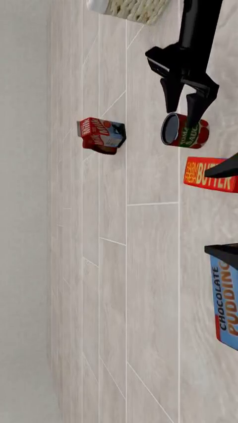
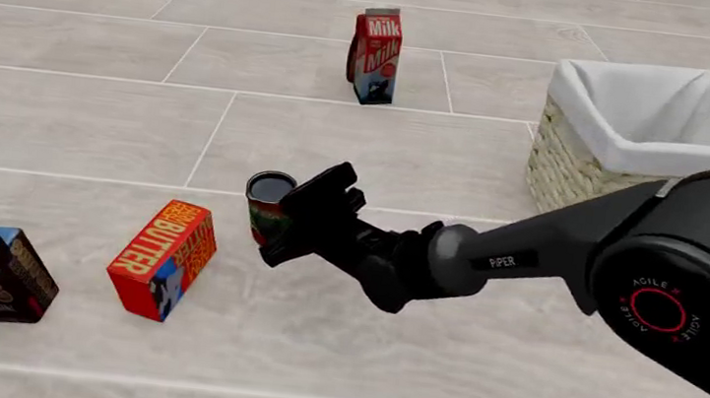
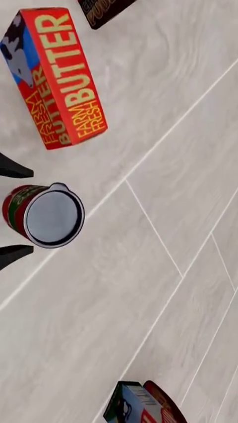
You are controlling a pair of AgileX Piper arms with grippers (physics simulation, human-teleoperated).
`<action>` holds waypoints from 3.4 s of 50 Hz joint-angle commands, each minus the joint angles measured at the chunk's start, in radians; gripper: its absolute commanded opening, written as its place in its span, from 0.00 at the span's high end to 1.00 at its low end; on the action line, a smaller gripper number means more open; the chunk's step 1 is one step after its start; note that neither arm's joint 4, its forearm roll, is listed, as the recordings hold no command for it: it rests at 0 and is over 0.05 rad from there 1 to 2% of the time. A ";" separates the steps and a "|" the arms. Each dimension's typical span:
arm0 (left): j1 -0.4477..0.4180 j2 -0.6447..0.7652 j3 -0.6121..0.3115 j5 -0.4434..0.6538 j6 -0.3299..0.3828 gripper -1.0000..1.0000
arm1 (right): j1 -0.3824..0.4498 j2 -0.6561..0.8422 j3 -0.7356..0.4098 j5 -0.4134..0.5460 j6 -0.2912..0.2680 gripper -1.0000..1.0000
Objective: Pick the tomato sauce and place it in the basket.
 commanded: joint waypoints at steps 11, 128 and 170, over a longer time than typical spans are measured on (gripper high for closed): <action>0.000 0.000 0.000 0.000 0.000 0.00 | -0.013 0.074 -0.056 -0.004 0.010 0.00; 0.000 0.000 0.000 0.000 0.000 0.00 | -0.077 -0.258 0.011 0.150 -0.093 1.00; 0.000 0.000 0.000 0.000 0.000 0.00 | -0.273 -0.372 -0.078 0.278 -0.154 1.00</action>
